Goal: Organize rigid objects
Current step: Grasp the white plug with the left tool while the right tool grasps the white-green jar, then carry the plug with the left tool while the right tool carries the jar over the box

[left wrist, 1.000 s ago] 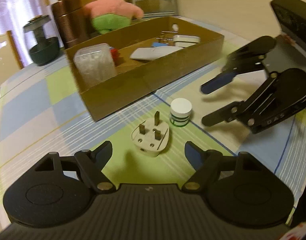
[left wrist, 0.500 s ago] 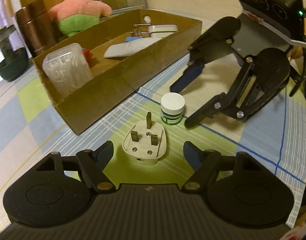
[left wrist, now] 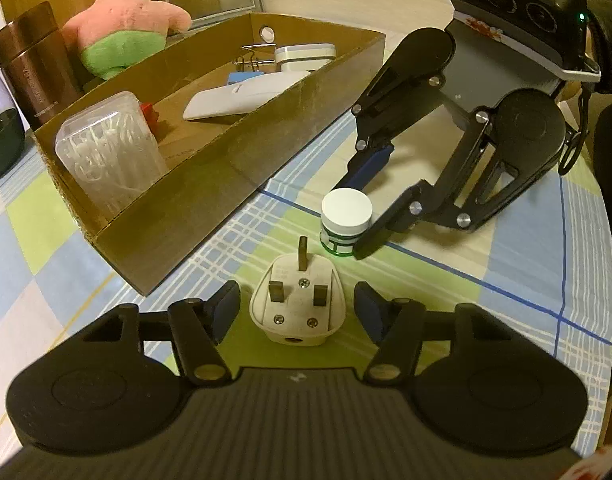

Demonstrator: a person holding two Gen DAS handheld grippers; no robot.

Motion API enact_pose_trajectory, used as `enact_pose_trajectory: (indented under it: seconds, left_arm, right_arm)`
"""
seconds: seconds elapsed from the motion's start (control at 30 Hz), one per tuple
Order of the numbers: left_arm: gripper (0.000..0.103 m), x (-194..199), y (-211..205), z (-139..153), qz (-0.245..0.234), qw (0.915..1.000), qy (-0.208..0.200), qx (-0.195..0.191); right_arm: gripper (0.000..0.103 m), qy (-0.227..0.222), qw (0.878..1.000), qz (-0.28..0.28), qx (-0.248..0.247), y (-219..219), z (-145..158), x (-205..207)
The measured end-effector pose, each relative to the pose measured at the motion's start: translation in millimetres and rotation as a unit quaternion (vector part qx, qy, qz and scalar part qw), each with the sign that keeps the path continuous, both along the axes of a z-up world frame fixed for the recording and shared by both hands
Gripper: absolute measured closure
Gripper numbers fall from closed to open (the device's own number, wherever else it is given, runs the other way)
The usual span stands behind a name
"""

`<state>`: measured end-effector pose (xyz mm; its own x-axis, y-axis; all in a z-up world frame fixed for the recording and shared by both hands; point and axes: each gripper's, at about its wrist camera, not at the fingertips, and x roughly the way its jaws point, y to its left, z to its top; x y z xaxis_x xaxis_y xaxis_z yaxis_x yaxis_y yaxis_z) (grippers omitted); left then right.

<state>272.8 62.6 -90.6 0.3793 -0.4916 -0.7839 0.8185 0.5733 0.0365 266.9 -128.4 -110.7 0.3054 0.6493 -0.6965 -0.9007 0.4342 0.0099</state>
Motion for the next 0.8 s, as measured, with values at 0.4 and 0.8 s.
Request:
enact_pose_trajectory:
  seconds: [0.4, 0.8]
  left_arm:
    - [0.059, -3, -5, -1, 0.018, 0.9998, 0.000, 0.013]
    - [0.059, -25, 0, 15, 0.127, 0.9918, -0.007, -0.004]
  right_arm:
    - [0.076, 0.002, 1.000, -0.019, 0.004, -3, 1, -4]
    - [0.076, 0.008, 0.995, -0.098, 0.030, -20, 16, -25]
